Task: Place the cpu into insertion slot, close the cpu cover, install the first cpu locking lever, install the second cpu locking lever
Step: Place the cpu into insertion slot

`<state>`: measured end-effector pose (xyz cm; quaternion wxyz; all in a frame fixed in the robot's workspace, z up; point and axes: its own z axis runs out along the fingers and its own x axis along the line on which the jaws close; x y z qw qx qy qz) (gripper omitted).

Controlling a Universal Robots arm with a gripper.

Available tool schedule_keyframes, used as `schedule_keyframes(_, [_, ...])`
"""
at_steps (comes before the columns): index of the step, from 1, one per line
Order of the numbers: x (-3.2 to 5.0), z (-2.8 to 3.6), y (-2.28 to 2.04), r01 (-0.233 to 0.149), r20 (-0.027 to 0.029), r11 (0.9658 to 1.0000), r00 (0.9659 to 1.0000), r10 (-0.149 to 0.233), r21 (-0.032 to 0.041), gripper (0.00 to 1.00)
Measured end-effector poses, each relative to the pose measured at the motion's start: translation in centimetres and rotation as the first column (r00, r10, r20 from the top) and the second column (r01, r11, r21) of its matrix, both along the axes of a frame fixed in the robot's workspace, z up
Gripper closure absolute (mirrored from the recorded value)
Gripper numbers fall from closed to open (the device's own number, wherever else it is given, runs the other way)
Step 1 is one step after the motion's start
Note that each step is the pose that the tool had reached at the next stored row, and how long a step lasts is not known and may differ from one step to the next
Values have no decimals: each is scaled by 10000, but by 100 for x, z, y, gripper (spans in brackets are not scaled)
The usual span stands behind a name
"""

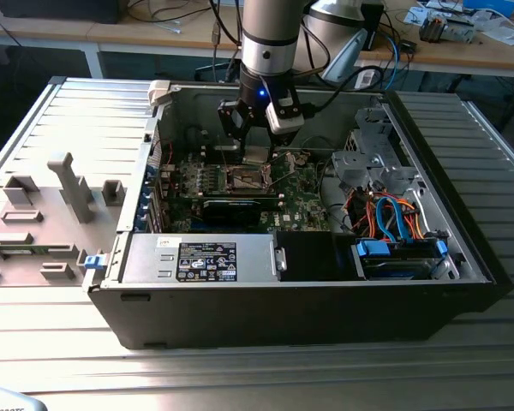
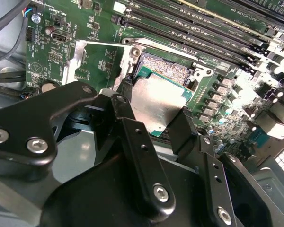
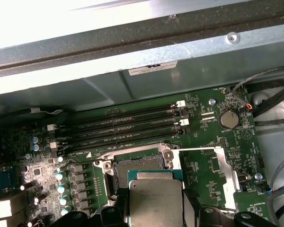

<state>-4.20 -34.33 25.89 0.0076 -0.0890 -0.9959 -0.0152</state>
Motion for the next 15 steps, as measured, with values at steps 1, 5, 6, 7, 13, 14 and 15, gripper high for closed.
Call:
schedule_keyframes(1, [0, 0, 0, 14, 0, 10000, 10000, -14, 0, 46])
schedule_keyframes(5, [0, 0, 0, 47, 0, 10000, 10000, -47, 0, 46])
schedule_keyframes(6, [0, 0, 0, 58, 0, 10000, 10000, -58, 0, 46])
schedule_keyframes(7, [0, 0, 0, 68, 0, 10000, 10000, -68, 0, 46])
schedule_keyframes(13, [0, -1, 0, 115, 0, 9999, 9999, -115, 1, 46])
schedule_keyframes(14, [0, -1, 0, 123, 0, 9999, 9999, -123, 0, 46])
schedule_keyframes(15, [0, -1, 0, 132, 0, 9999, 9999, -132, 0, 46])
